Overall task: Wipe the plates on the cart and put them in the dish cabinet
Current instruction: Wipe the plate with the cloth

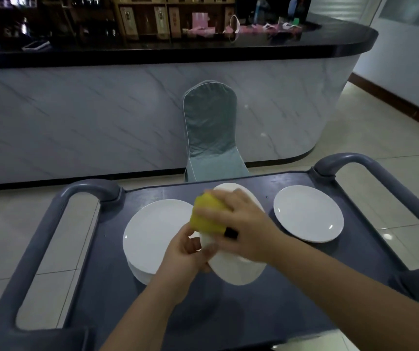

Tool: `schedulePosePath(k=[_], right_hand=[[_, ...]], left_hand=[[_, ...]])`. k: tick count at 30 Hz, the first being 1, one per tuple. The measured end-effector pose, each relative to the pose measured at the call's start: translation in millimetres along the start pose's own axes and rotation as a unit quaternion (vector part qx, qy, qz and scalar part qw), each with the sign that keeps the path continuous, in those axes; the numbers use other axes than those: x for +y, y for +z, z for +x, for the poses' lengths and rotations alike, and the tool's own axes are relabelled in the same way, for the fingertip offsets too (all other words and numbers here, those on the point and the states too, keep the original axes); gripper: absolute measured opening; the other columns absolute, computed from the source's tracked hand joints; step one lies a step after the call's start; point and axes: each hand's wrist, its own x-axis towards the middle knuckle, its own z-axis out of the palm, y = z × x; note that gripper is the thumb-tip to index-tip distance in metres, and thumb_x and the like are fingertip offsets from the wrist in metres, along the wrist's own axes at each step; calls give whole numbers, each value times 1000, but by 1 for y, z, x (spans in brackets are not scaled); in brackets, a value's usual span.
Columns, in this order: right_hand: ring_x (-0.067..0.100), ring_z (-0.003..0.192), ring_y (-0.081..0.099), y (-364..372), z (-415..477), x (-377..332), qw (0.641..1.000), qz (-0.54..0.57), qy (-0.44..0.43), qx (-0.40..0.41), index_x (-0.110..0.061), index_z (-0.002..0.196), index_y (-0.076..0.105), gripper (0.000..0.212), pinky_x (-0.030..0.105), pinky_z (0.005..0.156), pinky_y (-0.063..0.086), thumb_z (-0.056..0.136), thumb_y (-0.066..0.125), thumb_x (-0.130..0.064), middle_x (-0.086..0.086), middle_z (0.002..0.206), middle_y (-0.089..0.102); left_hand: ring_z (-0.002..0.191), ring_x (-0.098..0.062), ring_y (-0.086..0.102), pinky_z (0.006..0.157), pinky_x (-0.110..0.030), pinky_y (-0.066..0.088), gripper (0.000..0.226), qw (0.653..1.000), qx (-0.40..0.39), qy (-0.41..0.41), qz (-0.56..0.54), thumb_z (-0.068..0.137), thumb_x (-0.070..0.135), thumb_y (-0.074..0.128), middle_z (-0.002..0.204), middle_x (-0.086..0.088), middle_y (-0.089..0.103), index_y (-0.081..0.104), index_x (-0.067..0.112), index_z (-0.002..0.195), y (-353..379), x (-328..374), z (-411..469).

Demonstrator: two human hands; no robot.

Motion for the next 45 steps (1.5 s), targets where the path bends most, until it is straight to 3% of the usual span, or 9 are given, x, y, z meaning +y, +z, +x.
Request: schedulePosePath(k=[2, 7, 12, 21, 29, 33, 38, 43, 45], right_hand=[[33, 108, 54, -5, 3, 6, 998, -15, -61, -29, -28, 133, 56, 49, 41, 97, 42, 84, 63, -29, 10, 139, 51], [29, 118, 48, -11, 26, 35, 974, 38, 194, 107, -23, 134, 58, 50, 38, 108, 35, 84, 59, -27, 8, 136, 51], [36, 106, 52, 0, 1, 4, 996, -37, -73, -47, -34, 134, 52, 48, 43, 98, 39, 87, 58, -36, 11, 141, 49], [9, 115, 52, -34, -14, 94, 921, 131, 344, 129, -32, 128, 60, 47, 22, 104, 37, 87, 64, -9, -5, 125, 59], [28, 103, 53, 27, -70, 20, 982, -68, 86, 156, -24, 130, 59, 51, 35, 95, 44, 80, 62, -19, 15, 139, 51], [17, 114, 46, 11, -87, 40, 931, -62, 230, 275, -27, 133, 54, 51, 36, 102, 41, 83, 61, -22, 7, 141, 43], [31, 103, 50, 21, -80, 0, 976, -117, 53, 177, -26, 127, 60, 40, 34, 96, 42, 88, 54, -20, 14, 140, 50], [29, 109, 50, 3, -98, 24, 922, -71, 234, 301, -29, 132, 54, 51, 24, 106, 33, 82, 64, -20, 6, 143, 43], [31, 104, 50, 3, -93, 16, 935, -97, 197, 278, -28, 131, 55, 55, 30, 102, 38, 78, 66, -17, 10, 142, 45]], left_hand=[[101, -40, 66, 84, -58, 54, 35, 1000, 2, -1, -7, 86, 5, 69, 106, -19, 70, 58, 16, 118, 0, -2, -2], [94, -43, 66, 82, -58, 52, 22, 1000, -9, 4, -3, 85, 2, 67, 97, -27, 68, 57, 9, 103, -1, 1, -2], [102, -38, 67, 88, -61, 51, 39, 1000, 4, -15, -13, 89, -4, 63, 108, -19, 70, 57, 15, 122, 3, -2, 3], [76, -19, 71, 55, -28, 57, 22, 976, 46, -12, -211, 90, -6, 53, 91, -8, 72, 55, 12, 103, 9, 6, 16], [88, -24, 73, 71, -36, 61, 27, 918, 106, -81, -374, 99, 3, 44, 114, -14, 70, 55, 13, 122, 32, -10, 44], [79, -21, 74, 57, -34, 60, 25, 904, 104, -92, -405, 99, 5, 44, 106, -7, 71, 59, 17, 115, 35, -10, 44], [94, -23, 70, 77, -36, 60, 29, 919, 86, -111, -369, 99, 9, 45, 115, -12, 70, 56, 14, 126, 51, -11, 48], [86, -25, 73, 64, -38, 61, 28, 905, 74, -98, -408, 98, 2, 44, 108, -12, 72, 58, 16, 118, 62, -7, 51], [86, -24, 73, 63, -35, 61, 25, 910, 69, -98, -397, 98, 4, 45, 111, -11, 71, 58, 15, 116, 64, -7, 51]])
